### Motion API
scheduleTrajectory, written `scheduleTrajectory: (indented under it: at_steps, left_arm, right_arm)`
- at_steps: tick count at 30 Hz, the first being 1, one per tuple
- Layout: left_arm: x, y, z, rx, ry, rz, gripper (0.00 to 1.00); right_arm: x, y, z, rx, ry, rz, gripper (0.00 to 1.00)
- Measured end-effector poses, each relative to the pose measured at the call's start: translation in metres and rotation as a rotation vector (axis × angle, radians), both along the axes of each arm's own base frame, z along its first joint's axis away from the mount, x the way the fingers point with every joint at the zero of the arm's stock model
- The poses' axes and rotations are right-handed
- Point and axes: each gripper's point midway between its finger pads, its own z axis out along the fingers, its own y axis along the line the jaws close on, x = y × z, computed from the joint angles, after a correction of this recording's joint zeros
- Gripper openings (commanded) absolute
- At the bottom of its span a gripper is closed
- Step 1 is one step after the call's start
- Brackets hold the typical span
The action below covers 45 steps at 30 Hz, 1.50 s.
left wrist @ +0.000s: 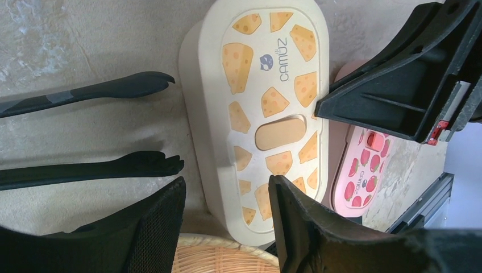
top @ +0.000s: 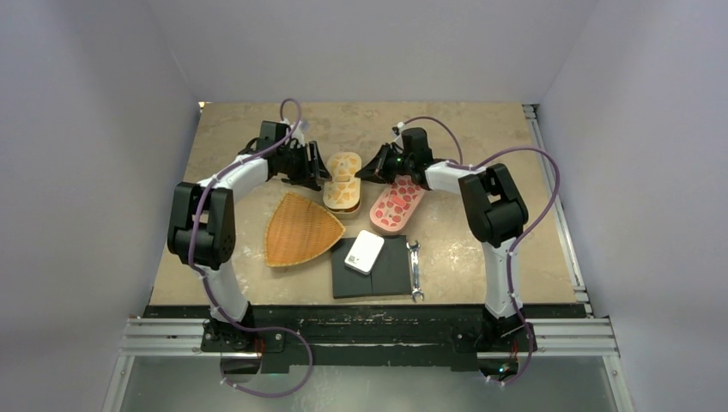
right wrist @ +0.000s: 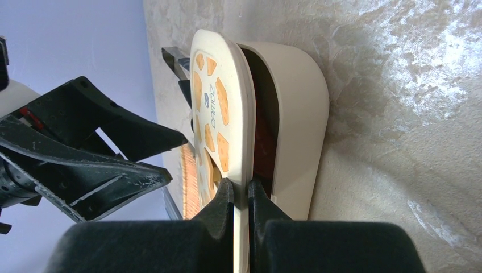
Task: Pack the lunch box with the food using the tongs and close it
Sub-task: Close the box lid on the packing box.
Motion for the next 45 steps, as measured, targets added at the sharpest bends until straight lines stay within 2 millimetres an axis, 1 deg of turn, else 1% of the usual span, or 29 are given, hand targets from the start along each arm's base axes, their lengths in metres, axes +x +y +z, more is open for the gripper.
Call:
scheduleTrajectory:
  at_steps: [6,11,22,28,35,38,40,42,45]
  left_arm:
    - [-0.004,0.001,-0.012,0.007,0.040,0.000,0.49]
    - [-0.007,0.001,-0.021,0.013,0.071,0.000,0.48]
    - [-0.008,0.001,-0.022,0.014,0.074,0.000,0.47]
    - [-0.008,0.001,-0.022,0.014,0.075,0.000,0.43]
    - [-0.008,0.001,-0.026,0.011,0.086,-0.003,0.42]
    - [-0.009,0.000,-0.027,0.010,0.090,-0.004,0.40]
    - [-0.009,0.000,-0.027,0.008,0.091,-0.006,0.36]
    - [-0.009,0.000,-0.027,0.007,0.091,-0.007,0.32]
    - [-0.010,-0.001,-0.026,0.002,0.092,-0.011,0.32]
  right_arm:
    - [0.001,-0.001,-0.001,-0.006,0.001,-0.004,0.00]
    - [0.000,-0.001,-0.002,-0.010,0.005,-0.006,0.00]
    - [-0.001,-0.002,-0.004,-0.021,0.002,0.000,0.00]
    - [-0.001,-0.002,-0.004,-0.021,0.002,0.000,0.00]
    - [-0.003,-0.001,-0.008,-0.033,0.002,-0.009,0.00]
    - [-0.003,-0.002,-0.008,-0.042,-0.004,-0.016,0.00]
    - [-0.003,-0.002,-0.008,-0.049,-0.008,-0.019,0.00]
    - [-0.003,-0.002,-0.008,-0.055,-0.013,-0.020,0.02]
    - [-0.004,-0.003,-0.007,-0.067,-0.021,-0.019,0.09]
